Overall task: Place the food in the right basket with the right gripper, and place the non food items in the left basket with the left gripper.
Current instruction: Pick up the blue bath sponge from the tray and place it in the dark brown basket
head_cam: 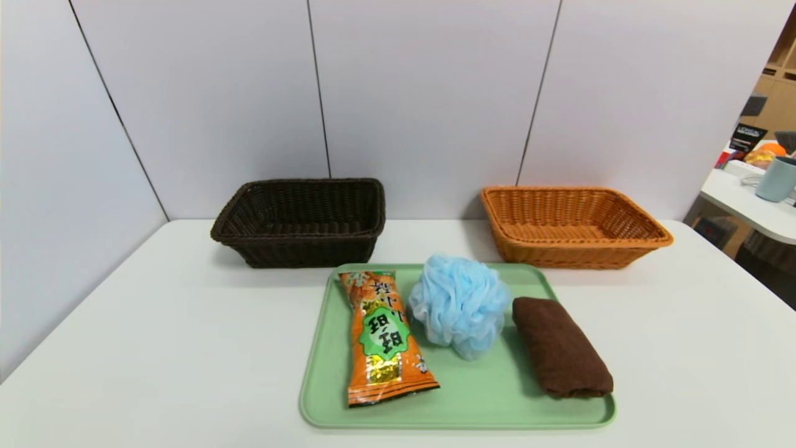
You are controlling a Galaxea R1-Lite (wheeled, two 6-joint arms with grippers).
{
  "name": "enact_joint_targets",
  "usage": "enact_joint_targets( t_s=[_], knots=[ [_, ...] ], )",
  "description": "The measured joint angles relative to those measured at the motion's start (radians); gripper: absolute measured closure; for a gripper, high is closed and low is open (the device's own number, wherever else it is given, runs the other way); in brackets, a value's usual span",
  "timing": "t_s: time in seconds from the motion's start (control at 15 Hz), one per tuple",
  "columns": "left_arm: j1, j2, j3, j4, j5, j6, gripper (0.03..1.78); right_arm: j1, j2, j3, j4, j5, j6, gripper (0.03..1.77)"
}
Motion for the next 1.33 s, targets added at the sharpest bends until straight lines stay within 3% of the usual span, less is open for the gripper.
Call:
enact_joint_targets(
  t_s=[1.33],
  knots=[
    [0.000,0.000,0.000,0.000,0.001,-0.001,0.12,0.000,0.000,0.000,0.000,0.001,-0.001,0.10]
  ],
)
